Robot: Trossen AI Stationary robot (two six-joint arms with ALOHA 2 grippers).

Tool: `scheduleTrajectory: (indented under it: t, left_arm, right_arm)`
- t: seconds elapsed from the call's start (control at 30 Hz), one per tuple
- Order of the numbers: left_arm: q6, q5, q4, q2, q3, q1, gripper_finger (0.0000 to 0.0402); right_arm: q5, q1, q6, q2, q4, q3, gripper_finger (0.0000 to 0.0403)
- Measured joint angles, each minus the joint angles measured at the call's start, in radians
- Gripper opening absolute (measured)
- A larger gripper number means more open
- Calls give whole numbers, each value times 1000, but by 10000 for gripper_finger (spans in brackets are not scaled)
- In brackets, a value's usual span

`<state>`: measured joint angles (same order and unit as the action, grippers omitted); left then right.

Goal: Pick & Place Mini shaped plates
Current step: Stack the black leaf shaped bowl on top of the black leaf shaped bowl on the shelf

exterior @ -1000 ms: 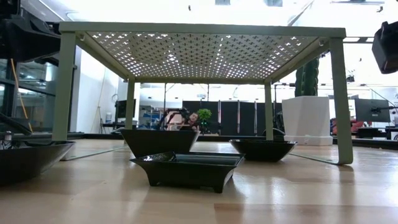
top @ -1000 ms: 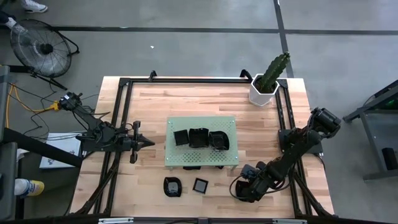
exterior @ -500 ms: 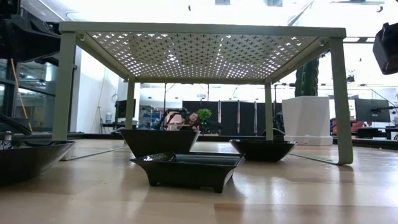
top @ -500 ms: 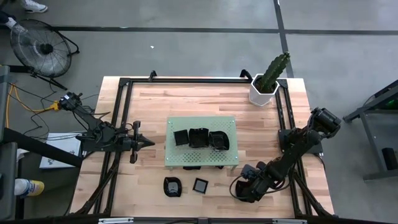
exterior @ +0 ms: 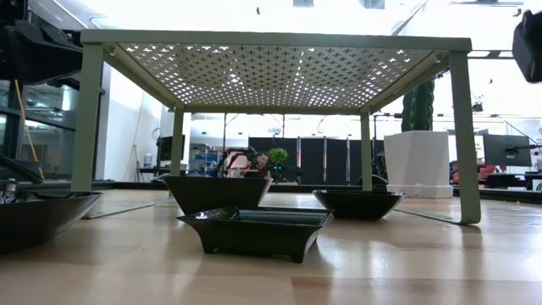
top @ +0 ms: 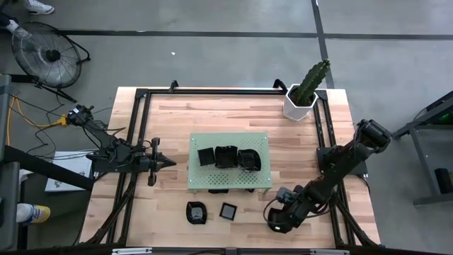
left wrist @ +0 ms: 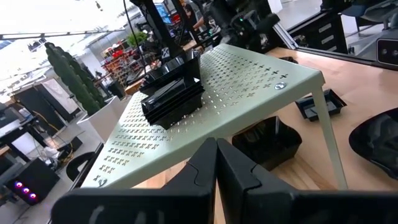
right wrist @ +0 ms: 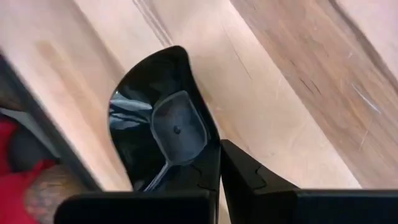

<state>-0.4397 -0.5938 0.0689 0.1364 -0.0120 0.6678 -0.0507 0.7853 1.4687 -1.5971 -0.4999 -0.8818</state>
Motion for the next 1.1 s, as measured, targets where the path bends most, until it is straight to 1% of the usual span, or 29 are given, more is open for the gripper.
scheduleTrajectory:
  t: [0.4,0.63,0.73,0.93,1.1]
  left_arm:
    - [3,0,0,0,0,0,1]
    - [3,0,0,0,0,0,1]
    - [3,0,0,0,0,0,1]
    - [2,-1,0,0,0,0,1]
    - [1,-6,0,0,0,0,1]
  right_arm:
    - [-78,0,42,229,1,0,1]
    - [-229,0,17,354,1,0,0]
    - [-250,-16,-20,398,1,0,0]
    - [-192,-116,-150,456,0,0,0]
    - [-60,-252,-285,480,-5,0,0]
